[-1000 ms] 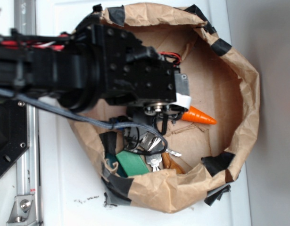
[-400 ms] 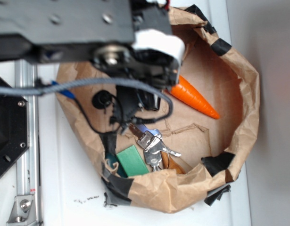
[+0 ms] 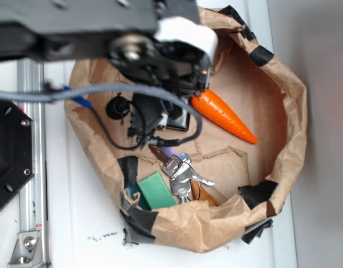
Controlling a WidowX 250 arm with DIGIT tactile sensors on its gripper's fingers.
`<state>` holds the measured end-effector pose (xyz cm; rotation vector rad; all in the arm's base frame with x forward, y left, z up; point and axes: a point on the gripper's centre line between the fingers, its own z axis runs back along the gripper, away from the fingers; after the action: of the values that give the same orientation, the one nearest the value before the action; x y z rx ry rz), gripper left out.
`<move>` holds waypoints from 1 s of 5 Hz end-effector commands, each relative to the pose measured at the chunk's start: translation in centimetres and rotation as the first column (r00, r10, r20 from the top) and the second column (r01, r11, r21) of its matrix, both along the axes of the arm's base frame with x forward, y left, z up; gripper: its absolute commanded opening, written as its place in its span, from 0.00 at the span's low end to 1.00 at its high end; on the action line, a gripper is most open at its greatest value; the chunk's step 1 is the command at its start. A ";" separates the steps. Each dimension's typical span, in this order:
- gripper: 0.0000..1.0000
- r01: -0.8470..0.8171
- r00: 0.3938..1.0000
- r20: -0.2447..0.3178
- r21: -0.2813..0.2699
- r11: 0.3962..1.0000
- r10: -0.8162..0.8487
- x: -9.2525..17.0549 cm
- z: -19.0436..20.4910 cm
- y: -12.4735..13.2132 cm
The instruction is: Grab the black box.
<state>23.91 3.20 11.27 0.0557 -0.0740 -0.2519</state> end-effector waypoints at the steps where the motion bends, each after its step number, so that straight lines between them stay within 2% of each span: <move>1: 1.00 -0.102 0.994 0.023 -0.025 0.994 0.103 0.1 -3.5 1.2; 3: 1.00 -0.049 0.999 -0.028 -0.089 0.995 0.047 1.1 -7.6 -0.6; 4: 1.00 -0.038 0.998 -0.053 -0.095 0.995 0.033 0.8 -9.6 -1.2; 5: 1.00 -0.028 0.999 -0.046 -0.083 0.996 0.024 1.5 -11.3 -2.1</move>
<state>25.26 2.02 1.05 -0.0403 -0.0236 -0.1936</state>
